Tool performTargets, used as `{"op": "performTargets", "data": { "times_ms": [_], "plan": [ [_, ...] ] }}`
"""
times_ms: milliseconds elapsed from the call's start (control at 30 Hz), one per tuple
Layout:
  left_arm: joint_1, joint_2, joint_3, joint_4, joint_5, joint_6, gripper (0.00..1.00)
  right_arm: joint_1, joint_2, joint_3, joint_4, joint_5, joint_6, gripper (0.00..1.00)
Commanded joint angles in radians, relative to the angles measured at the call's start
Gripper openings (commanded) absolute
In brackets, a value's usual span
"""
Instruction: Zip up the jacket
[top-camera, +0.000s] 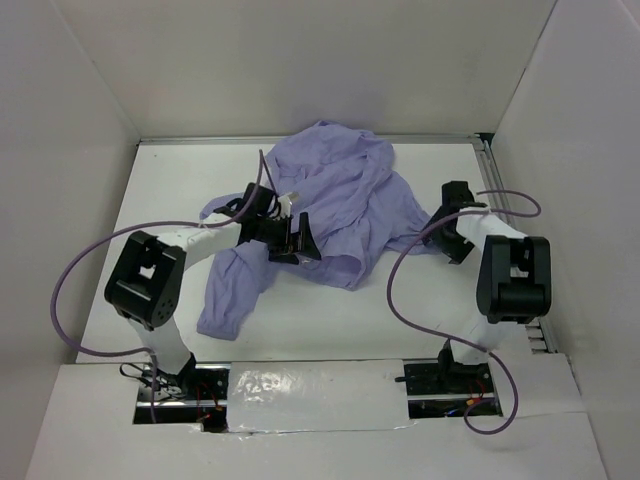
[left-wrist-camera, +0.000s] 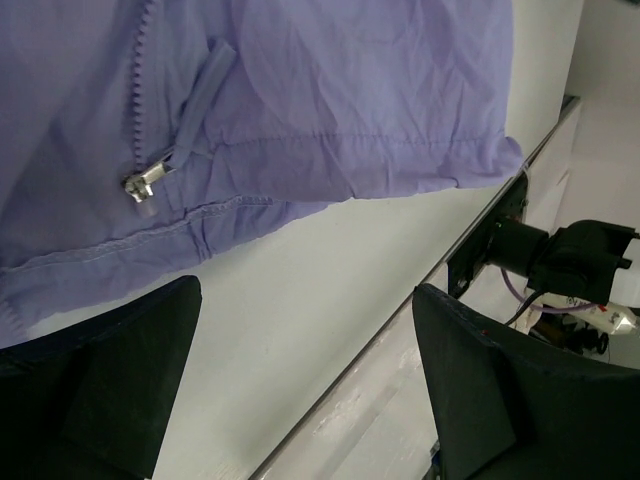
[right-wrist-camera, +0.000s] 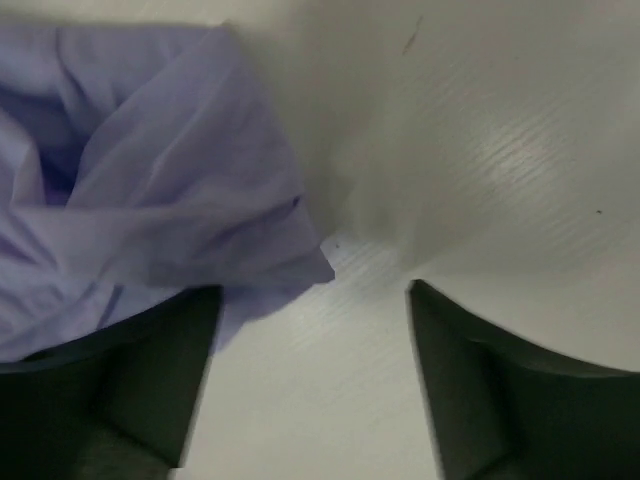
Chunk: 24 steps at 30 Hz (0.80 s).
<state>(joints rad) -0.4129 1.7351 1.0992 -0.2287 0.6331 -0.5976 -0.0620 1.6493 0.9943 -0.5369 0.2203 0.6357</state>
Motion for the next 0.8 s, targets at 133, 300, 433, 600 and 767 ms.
{"op": "performTargets", "data": {
  "times_ms": [133, 300, 433, 600, 767],
  "plan": [
    [-0.012, 0.041, 0.045, -0.009, -0.029, 0.021, 0.99, -0.004, 0.099, 0.106, 0.021, 0.007, -0.005, 0.43],
    [0.011, 0.092, 0.034, 0.0, -0.093, 0.009, 0.99, 0.002, 0.018, 0.144, -0.03, 0.098, -0.024, 0.0],
    [0.057, 0.171, 0.056, -0.023, -0.131, -0.013, 0.99, 0.011, -0.117, 0.253, -0.153, 0.217, -0.063, 0.0],
    [0.092, 0.199, 0.056, -0.032, -0.158, -0.016, 0.99, 0.094, -0.187, 0.463, -0.281, 0.454, -0.188, 0.0],
    [0.1, 0.17, 0.03, -0.008, -0.121, -0.002, 0.99, 0.2, -0.129, 0.557, -0.29, 0.658, -0.37, 0.05]
  ]
}}
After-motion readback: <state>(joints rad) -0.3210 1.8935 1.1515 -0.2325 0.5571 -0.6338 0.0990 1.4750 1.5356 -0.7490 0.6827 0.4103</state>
